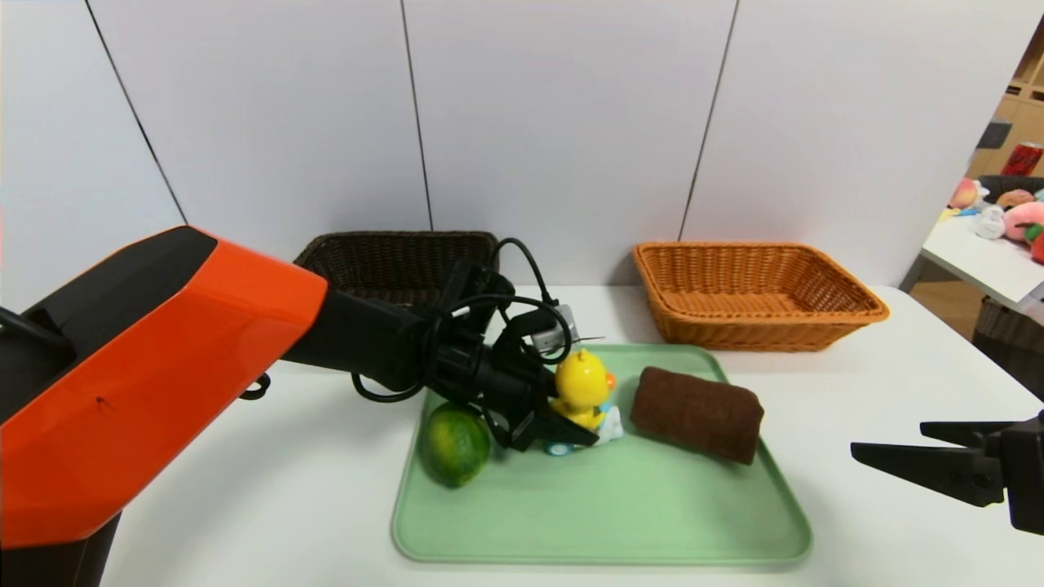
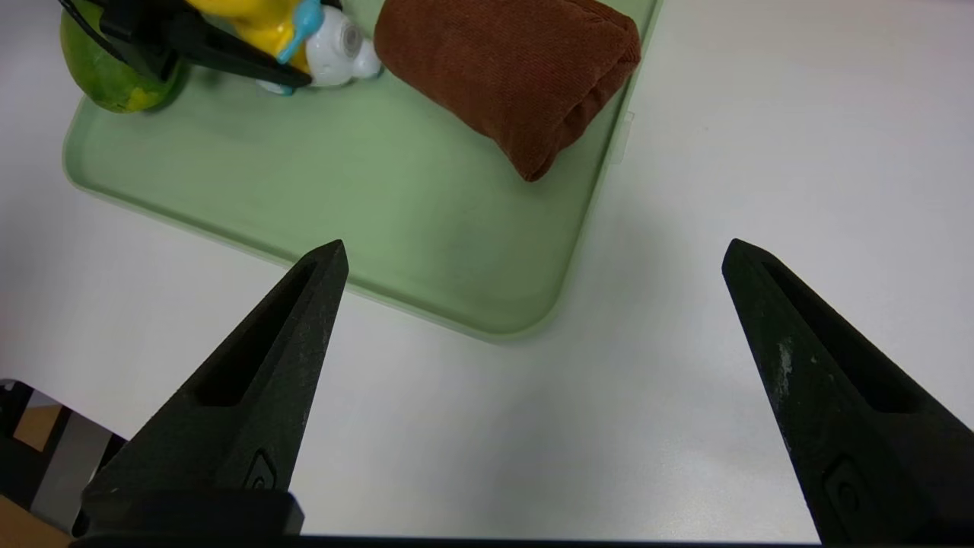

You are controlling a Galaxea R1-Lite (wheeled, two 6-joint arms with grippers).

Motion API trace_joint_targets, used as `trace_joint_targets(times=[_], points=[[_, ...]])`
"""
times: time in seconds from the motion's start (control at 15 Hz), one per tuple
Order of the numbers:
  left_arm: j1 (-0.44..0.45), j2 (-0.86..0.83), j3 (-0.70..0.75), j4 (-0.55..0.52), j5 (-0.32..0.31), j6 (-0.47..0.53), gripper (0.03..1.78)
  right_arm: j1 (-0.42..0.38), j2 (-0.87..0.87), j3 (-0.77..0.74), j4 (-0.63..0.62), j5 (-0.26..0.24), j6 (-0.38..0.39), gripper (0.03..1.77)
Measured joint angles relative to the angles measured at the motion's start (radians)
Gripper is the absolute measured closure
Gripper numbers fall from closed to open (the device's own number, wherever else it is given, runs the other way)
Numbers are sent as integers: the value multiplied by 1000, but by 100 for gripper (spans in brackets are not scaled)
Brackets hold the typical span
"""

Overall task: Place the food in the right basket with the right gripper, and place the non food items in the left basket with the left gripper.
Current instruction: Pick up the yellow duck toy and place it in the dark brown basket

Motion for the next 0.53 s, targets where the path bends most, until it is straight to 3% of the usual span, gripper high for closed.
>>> trace_joint_targets(times=[0.53], points=[[0, -14, 2, 7, -1, -6, 103, 0, 0, 5, 1, 0, 0, 10]])
